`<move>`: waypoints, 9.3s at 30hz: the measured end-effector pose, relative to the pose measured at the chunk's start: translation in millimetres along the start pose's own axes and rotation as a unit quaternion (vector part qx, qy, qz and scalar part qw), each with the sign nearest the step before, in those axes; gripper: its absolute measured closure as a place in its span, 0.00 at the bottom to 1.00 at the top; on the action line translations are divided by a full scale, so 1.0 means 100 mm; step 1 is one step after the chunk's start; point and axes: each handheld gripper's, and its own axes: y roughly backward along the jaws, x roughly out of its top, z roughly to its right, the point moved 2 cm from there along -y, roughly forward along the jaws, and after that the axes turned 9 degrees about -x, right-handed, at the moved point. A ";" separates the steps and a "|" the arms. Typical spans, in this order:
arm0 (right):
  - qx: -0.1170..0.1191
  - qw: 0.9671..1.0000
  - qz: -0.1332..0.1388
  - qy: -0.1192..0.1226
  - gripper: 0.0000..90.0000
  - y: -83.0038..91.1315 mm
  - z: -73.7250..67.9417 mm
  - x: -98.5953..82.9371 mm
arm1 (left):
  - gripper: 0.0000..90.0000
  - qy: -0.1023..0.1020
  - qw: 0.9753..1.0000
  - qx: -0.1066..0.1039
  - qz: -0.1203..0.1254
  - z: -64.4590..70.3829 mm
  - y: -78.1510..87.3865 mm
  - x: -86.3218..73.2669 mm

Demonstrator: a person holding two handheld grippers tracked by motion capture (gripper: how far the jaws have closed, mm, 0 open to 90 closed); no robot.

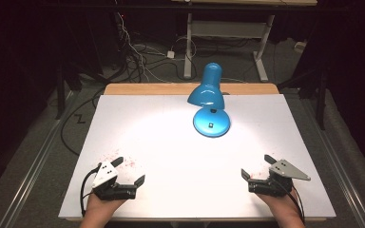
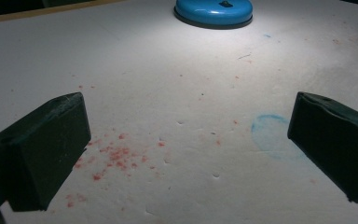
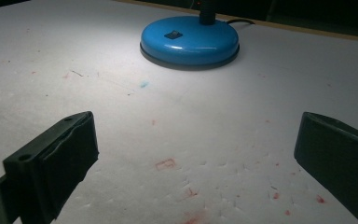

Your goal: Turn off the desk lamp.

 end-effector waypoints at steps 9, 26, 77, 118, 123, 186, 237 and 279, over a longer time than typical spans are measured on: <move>-0.005 1.000 0.005 0.000 0.00 0.03 -0.01 0.02 | 0.00 0.004 1.000 -0.004 0.008 0.00 0.03 0.01; -0.006 1.000 0.004 0.010 0.08 0.05 0.00 0.05 | 0.00 0.005 1.000 -0.006 0.004 0.00 0.01 0.01; 0.025 0.999 -0.026 -0.001 1.00 0.05 0.06 0.04 | 0.00 -0.021 1.000 0.002 -0.005 0.03 -0.05 0.01; 0.056 0.998 -0.035 -0.003 1.00 -0.67 -0.13 0.58 | 0.00 -0.010 1.000 -0.019 -0.006 0.00 0.01 0.04; 0.065 0.997 -0.040 -0.003 1.00 -0.80 -0.16 0.62 | 0.00 -0.008 1.000 -0.025 -0.001 0.01 0.01 0.06; 0.054 0.996 -0.065 -0.011 1.00 -1.78 -0.31 0.86 | 0.00 -0.013 0.999 -0.035 0.001 -0.02 -0.03 0.00; 0.039 0.997 -0.067 -0.011 1.00 -1.86 -0.32 0.80 | 0.00 -0.012 0.999 -0.039 0.000 -0.02 -0.04 -0.01; 0.064 0.997 -0.036 -0.007 1.00 -1.37 -0.39 1.01 | 0.00 0.001 0.999 -0.046 0.010 -0.02 -0.01 0.01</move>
